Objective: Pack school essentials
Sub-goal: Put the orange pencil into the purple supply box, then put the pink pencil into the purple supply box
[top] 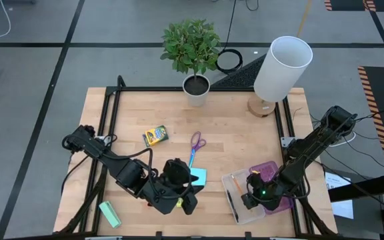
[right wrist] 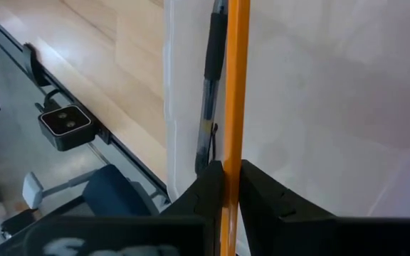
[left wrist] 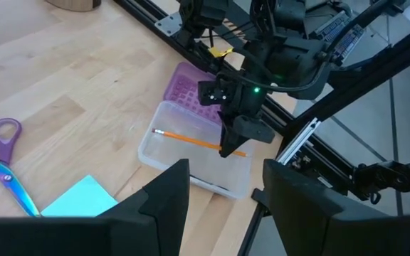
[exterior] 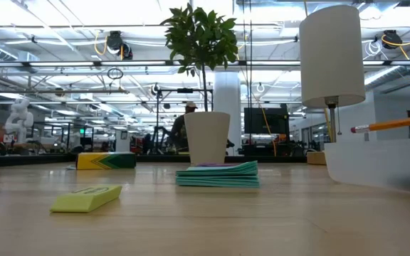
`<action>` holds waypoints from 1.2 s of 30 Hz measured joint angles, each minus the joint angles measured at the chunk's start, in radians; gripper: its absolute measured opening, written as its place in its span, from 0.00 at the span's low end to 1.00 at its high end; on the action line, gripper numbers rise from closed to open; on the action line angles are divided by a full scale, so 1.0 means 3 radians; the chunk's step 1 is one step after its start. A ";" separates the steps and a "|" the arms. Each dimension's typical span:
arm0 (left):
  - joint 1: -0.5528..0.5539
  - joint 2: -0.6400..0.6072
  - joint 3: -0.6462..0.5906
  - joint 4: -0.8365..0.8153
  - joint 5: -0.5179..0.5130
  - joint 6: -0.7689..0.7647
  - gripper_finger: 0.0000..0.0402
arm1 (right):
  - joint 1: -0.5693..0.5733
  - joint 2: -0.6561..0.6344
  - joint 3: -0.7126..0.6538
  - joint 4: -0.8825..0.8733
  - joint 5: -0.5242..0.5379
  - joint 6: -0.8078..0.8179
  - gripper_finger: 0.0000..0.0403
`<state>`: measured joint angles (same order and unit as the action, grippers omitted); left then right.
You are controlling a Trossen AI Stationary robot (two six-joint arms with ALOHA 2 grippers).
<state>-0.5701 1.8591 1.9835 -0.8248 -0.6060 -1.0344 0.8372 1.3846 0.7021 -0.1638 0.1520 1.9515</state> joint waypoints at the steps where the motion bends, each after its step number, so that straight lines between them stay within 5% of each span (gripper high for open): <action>1: 0.0000 0.0000 0.0000 0.0022 0.0000 0.0004 0.45 | 0.0001 0.0000 0.0000 -0.0004 0.0000 -0.0002 0.07; 6: 0.0000 0.0000 0.0000 0.0062 -0.0006 0.0014 0.45 | 0.0001 0.0000 0.0000 0.0009 0.0000 -0.0006 0.10; 18: 0.0000 0.0000 0.0000 0.0062 -0.0018 0.0011 0.45 | 0.0001 0.0000 0.0000 0.0010 0.0030 0.0067 0.33; 36: -0.0009 -0.0001 0.0000 0.0035 -0.0017 -0.0031 0.45 | 0.0012 -0.0001 0.0127 0.0482 0.0367 -0.0290 0.33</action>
<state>-0.5728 1.8589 1.9835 -0.8142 -0.6109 -1.0436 0.8409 1.3842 0.7402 -0.0193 0.2622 1.8644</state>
